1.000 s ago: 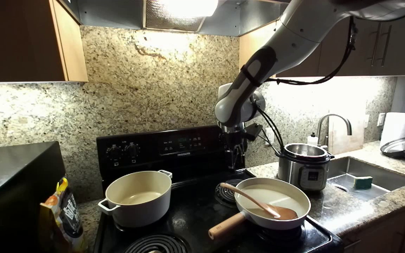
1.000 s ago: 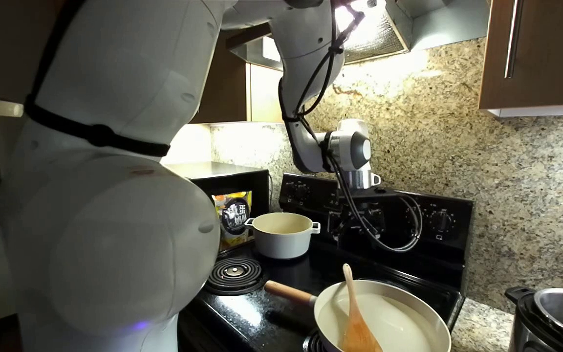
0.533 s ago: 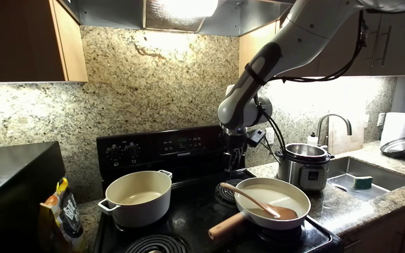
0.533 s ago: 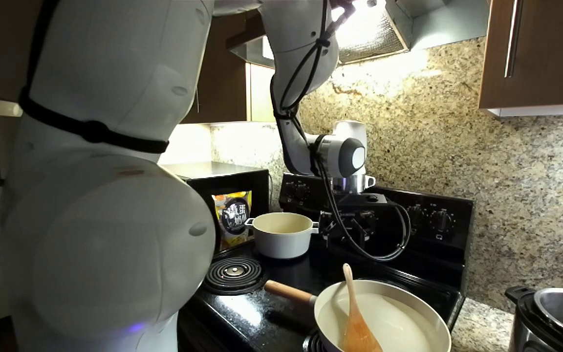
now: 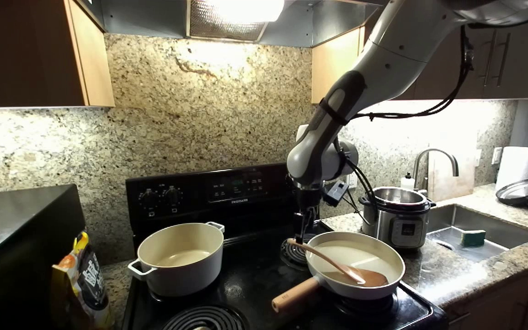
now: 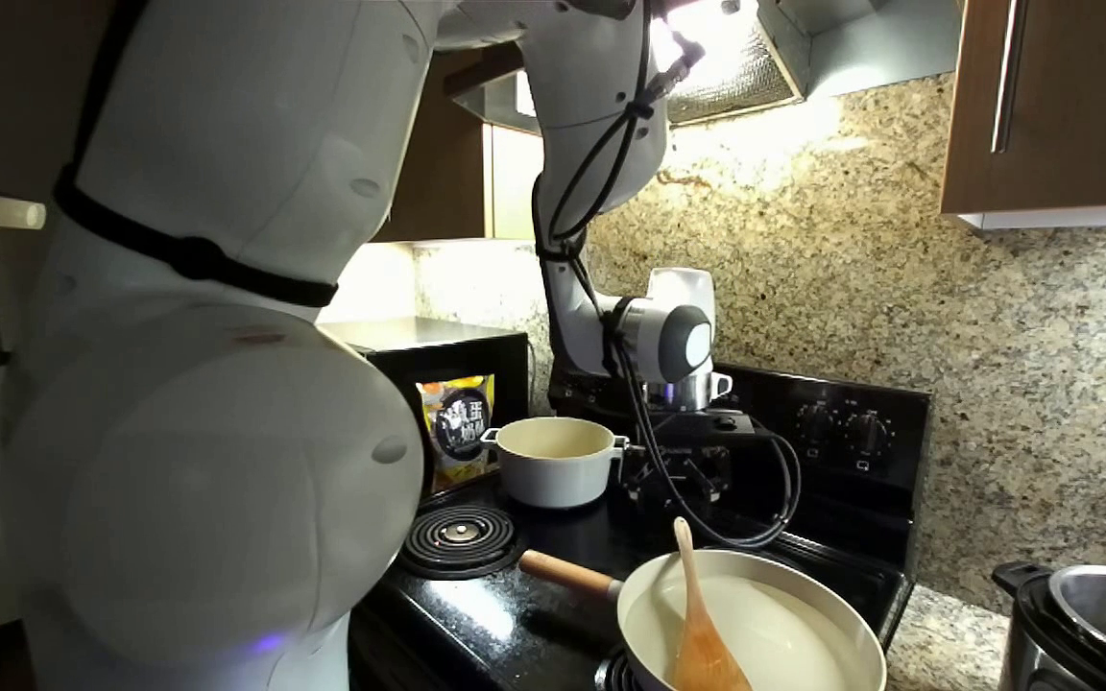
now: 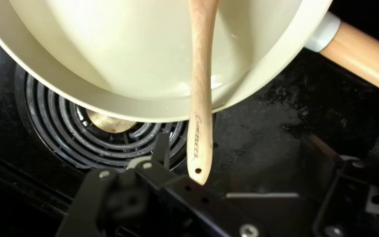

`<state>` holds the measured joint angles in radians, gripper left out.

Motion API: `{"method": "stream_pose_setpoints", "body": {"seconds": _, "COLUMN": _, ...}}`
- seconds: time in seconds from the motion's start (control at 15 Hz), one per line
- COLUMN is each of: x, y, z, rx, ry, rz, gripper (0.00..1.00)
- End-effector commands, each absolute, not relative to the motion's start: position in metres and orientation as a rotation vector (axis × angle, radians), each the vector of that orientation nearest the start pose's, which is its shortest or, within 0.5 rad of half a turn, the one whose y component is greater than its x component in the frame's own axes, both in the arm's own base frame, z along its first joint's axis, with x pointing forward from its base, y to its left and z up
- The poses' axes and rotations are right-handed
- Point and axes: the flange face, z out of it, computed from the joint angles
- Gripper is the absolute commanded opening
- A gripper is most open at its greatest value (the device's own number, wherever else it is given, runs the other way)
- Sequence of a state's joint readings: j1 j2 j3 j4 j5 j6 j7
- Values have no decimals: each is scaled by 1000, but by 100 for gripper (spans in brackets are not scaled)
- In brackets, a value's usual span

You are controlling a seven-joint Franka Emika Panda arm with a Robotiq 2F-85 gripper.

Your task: Stir the contents of the pan with the wooden spoon

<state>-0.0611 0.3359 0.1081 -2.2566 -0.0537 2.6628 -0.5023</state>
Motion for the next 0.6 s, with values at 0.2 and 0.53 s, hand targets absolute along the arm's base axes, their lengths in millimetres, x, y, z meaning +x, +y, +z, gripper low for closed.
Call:
{"method": "stream_pose_setpoints", "body": {"seconds": 0.2, "x": 545, "y": 30, "z": 186, "rx": -2996, "ry": -977, "rz": -327, "gripper": 100}}
{"method": "stream_pose_setpoints", "body": {"seconds": 0.53, "x": 559, "y": 29, "z": 179, "rx": -3002, "ry": -972, "rz": -415, "gripper": 100}}
